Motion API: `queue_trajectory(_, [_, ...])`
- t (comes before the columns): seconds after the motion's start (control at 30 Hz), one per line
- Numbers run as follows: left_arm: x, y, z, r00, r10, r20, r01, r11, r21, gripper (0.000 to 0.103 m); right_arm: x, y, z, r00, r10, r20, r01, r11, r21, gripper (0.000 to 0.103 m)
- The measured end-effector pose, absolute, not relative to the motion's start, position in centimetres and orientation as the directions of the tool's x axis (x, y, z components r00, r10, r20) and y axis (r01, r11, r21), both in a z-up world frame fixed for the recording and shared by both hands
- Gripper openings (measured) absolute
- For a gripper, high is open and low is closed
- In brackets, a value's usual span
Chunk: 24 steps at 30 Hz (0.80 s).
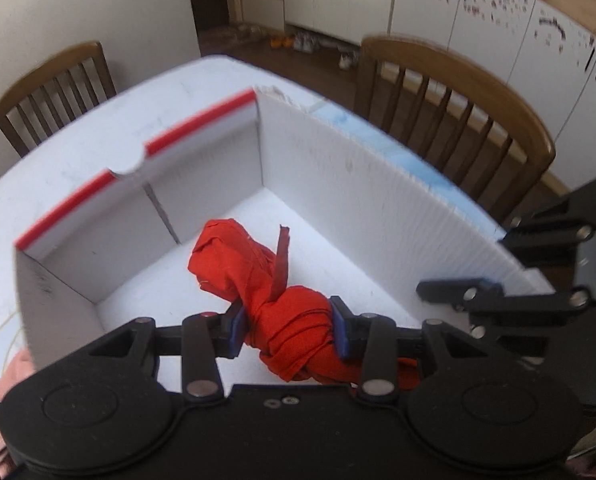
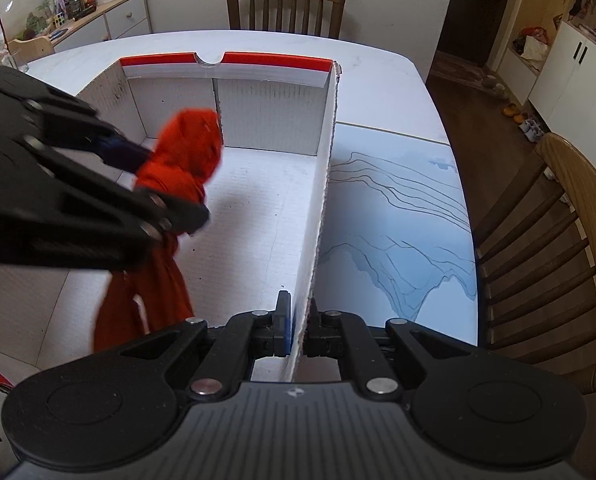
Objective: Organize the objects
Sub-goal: 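Lift the red cloth with the left gripper and carry it into the box, then open the left gripper to drop the red cloth and withdraw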
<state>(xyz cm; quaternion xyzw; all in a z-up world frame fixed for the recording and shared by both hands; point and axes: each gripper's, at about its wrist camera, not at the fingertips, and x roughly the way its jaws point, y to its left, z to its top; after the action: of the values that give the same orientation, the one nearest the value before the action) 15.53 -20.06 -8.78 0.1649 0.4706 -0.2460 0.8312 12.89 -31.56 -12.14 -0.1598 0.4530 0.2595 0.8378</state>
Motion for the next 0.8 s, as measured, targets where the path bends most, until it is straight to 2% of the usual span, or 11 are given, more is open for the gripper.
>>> queue_trajectory(0.17, [16.4,-20.4,-10.8,0.375,-0.213,-0.902,0.557,0.83,0.036,0.04,13.1,-31.6,-12.1,0.451,0.29,-0.844,-0.583,0.812,-0.033,0.005])
queue_trajectory(0.43, [16.2,-20.0,-11.5,0.364,-0.206,-0.908,0.548,0.836,0.03,0.048,13.4,-31.7,-12.2,0.44,0.295,-0.848,-0.584,0.812,-0.021,0.005])
queue_trajectory(0.5, [16.2,-20.1,-11.3,0.369,-0.214,-0.904,0.544,0.839,0.023,0.051,13.4,-31.7,-12.2,0.439,0.295,-0.848,-0.584,0.812,-0.02,0.005])
queue_trajectory(0.6, [16.2,-20.0,-10.8,0.391,-0.226,-0.892,0.534,0.846,0.019,0.063,13.4,-31.7,-12.2,0.436,0.296,-0.85,-0.582,0.813,-0.016,0.005])
queue_trajectory(0.8, [15.1,-18.9,-8.7,0.435,-0.266,-0.86,0.53,0.848,0.006,0.071,13.4,-31.7,-12.2,0.431,0.293,-0.853,-0.57,0.822,-0.006,0.005])
